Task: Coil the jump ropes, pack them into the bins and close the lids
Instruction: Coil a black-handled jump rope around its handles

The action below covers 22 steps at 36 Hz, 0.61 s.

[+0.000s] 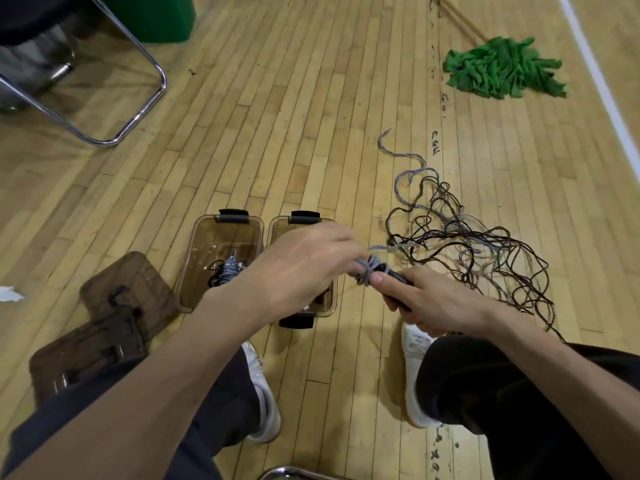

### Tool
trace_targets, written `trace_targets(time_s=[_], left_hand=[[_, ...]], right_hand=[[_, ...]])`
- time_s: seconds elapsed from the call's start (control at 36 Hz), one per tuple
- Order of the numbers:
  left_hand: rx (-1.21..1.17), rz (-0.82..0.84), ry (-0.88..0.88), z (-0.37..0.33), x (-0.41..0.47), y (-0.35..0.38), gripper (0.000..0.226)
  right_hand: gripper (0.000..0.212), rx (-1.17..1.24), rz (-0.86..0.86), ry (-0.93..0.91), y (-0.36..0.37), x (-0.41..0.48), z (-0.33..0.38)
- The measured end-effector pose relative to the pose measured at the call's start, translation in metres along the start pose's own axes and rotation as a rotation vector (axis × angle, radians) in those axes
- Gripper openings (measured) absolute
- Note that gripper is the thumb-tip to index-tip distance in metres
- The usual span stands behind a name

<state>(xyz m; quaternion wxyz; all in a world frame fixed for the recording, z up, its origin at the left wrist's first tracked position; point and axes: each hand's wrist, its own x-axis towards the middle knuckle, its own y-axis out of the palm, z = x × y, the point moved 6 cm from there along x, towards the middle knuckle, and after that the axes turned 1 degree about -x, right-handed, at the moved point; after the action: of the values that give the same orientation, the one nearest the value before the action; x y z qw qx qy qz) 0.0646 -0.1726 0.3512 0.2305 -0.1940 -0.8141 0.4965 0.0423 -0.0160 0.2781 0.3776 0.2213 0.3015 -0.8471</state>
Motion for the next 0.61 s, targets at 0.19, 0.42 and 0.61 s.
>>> trace_targets(time_s=[0.19, 0.42, 0.61], left_hand=[[-0.253, 0.047, -0.141, 0.011, 0.003, 0.003, 0.016], [-0.459, 0.085, -0.285, 0.012, 0.009, 0.012, 0.011], [-0.613, 0.107, -0.421, 0.019, 0.013, 0.02, 0.005]], right_hand=[[0.056, -0.092, 0.179, 0.001, 0.016, -0.005, 0.001], [0.066, -0.247, 0.19, -0.091, 0.022, -0.011, 0.011], [0.064, -0.152, 0.2, -0.165, 0.022, -0.018, 0.016]])
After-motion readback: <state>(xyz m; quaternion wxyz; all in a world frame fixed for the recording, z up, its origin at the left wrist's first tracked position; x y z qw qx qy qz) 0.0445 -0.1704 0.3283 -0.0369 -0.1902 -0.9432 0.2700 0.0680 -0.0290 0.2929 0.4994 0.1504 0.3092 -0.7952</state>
